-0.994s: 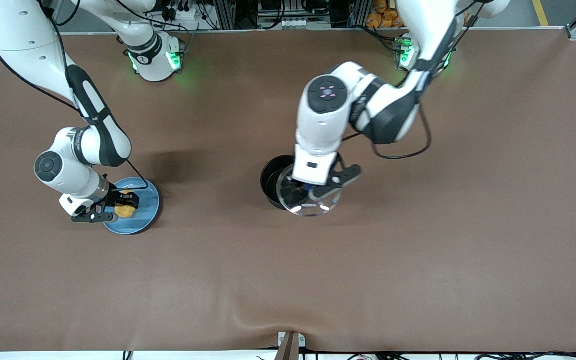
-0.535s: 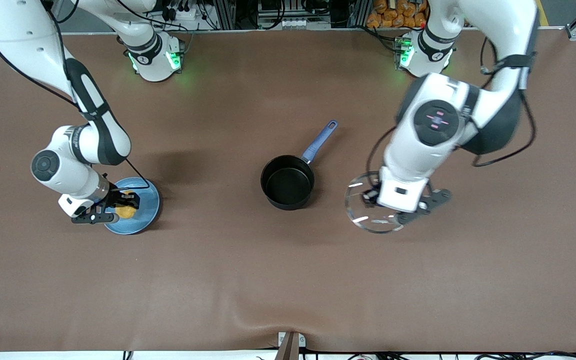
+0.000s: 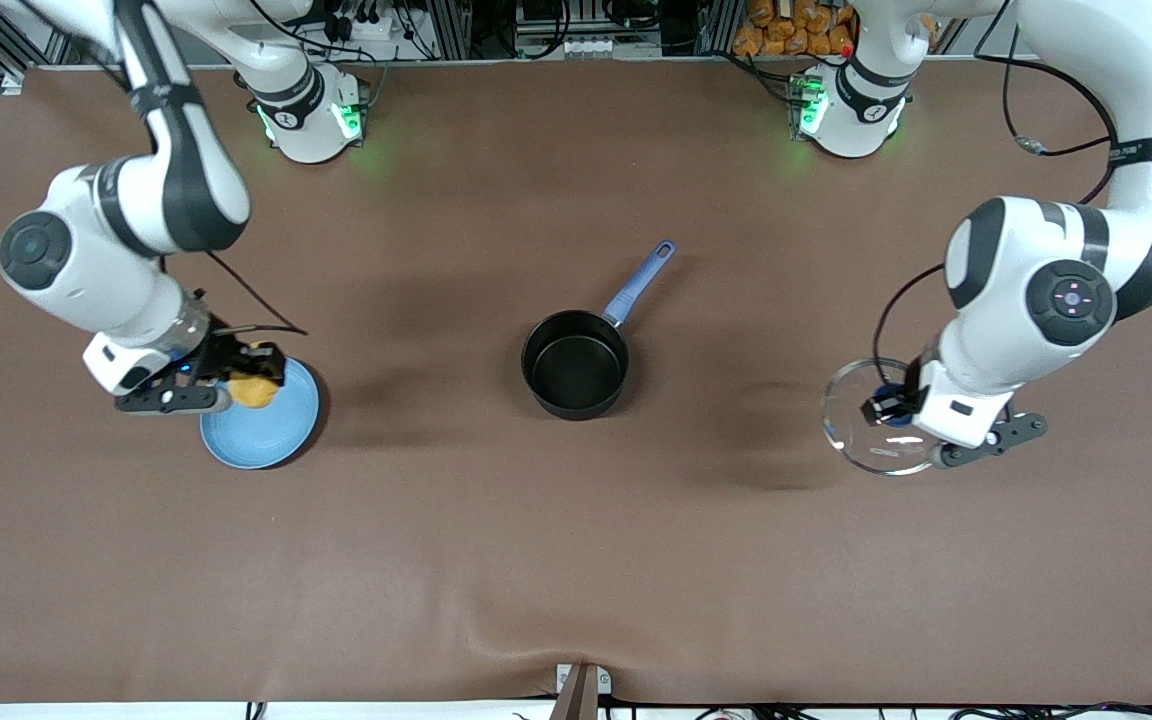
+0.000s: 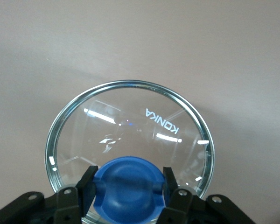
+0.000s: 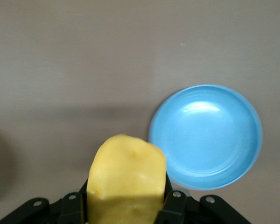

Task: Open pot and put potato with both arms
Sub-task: 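Set the lid down with the left gripper while the right gripper carries the potato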

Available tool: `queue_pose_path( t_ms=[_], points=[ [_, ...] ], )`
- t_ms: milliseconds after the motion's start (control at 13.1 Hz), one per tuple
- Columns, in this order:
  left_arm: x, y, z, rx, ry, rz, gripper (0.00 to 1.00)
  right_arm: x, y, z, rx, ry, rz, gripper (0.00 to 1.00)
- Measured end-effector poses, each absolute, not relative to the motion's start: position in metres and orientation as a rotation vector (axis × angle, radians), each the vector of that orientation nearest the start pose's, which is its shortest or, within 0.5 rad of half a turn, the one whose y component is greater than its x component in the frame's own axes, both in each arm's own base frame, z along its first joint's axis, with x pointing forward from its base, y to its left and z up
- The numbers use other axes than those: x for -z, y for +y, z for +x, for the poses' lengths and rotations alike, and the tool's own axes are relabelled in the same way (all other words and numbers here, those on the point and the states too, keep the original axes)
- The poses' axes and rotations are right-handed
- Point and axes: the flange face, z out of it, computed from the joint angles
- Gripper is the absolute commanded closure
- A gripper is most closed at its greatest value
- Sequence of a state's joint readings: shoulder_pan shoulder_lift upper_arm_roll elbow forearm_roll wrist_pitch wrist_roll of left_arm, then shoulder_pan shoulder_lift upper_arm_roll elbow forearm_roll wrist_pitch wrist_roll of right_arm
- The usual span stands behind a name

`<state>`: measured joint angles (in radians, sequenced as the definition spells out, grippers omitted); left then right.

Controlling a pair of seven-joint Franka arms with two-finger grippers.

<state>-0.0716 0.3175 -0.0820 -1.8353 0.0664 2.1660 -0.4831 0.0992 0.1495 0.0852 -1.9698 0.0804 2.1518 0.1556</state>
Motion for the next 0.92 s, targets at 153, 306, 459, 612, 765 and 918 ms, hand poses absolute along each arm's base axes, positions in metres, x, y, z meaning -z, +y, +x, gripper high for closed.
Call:
queue_pose_path(
  t_ms=[153, 306, 459, 612, 765, 918],
  points=[
    [-0.325, -0.05, 0.613, 0.042, -0.411, -3.094, 1.0, -0.424, 0.17, 0.576, 0.052, 0.082, -3.043, 1.0],
    [-0.293, -0.023, 0.598, 0.084, -0.39, -3.106, 1.0, -0.439, 0.23, 0.566, 0.079, 0.144, -3.023, 1.0],
    [-0.261, -0.017, 0.581, 0.105, -0.374, -3.116, 1.0, -0.441, 0.295, 0.55, 0.084, 0.189, -3.013, 1.0],
    [-0.232, -0.017, 0.572, 0.072, -0.373, -3.119, 1.0, -0.431, 0.356, 0.539, 0.123, 0.197, -3.05, 1.0],
    [-0.213, -0.017, 0.571, 0.058, -0.376, -3.123, 0.47, -0.404, 0.411, 0.528, 0.141, 0.164, -3.092, 1.0],
    [-0.214, -0.016, 0.573, 0.062, -0.375, -3.124, 0.0, -0.366, 0.451, 0.518, 0.115, 0.099, -3.122, 1.0]
  ],
)
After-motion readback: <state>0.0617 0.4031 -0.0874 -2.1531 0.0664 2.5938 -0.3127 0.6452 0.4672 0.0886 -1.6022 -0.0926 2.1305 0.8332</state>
